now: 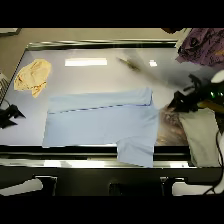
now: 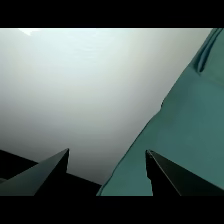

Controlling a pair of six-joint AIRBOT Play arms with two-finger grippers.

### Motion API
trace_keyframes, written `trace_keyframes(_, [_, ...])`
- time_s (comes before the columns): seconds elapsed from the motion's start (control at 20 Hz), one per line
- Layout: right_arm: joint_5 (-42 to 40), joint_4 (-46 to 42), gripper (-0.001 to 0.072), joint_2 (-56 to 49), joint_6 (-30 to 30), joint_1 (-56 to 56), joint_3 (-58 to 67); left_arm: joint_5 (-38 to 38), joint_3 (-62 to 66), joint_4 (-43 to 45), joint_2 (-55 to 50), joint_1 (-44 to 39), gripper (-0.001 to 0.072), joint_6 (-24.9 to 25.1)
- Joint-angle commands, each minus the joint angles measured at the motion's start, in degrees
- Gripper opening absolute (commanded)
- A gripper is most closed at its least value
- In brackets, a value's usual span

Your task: Fold the clothes and pants, and hang the long-sleeved shirts on hangers.

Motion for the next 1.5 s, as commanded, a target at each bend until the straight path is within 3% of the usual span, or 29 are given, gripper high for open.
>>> trace_keyframes(0.0, [-4.0, 4.6, 0.0386, 13.7, -5.8, -4.7, -25.7, 5.6, -19.1, -10.6, 10.8, 6.2, 0.0542, 4.3])
trace_keyframes(0.1, [-5.8, 5.4, 0.0386, 19.0, -6.8, -4.4, -35.5, 6.6, -24.4, -13.3, 13.0, 6.0, 0.0541, 6.8])
trace_keyframes(0.35, [-8.5, 7.1, 0.0386, 25.9, -8.3, -4.4, -49.2, 6.5, -26.5, -15.2, 13.1, 6.0, 0.0541, 7.1])
trace_keyframes(0.9, [-16.8, 18.1, 0.0379, 25.9, -10.4, -4.4, -58.1, 6.6, -26.5, -15.3, 13.1, 6.0, 0.0541, 7.1])
trace_keyframes(1.05, [-17.6, 17.5, 0.0286, 25.9, -10.9, -4.4, -59.5, 7.2, -26.5, -15.3, 12.9, 6.0, 0.0541, 7.1])
trace_keyframes(1.1, [-17.3, 17.6, 0.0221, 25.9, -11.2, -4.4, -60.3, 7.3, -26.5, -15.3, 12.9, 6.0, 0.0541, 7.1])
trace_keyframes(1.15, [-16.2, 17.8, 0.0064, 26.0, -12.1, -4.4, -60.7, 7.1, -26.5, -15.3, 12.9, 6.0, 0.0541, 7.1])
trace_keyframes(1.3, [-13.2, 20.3, 0.0035, 26.3, -13.8, -4.4, -59.8, 4.5, -26.5, -15.1, 12.9, 7.3, 0.0542, 12.0])
trace_keyframes(1.45, [-12.5, 20.2, 0.0035, 27.6, -13.0, -4.4, -59.4, 4.5, -27.2, -14.3, 12.4, 11.7, 0.0542, 13.6])
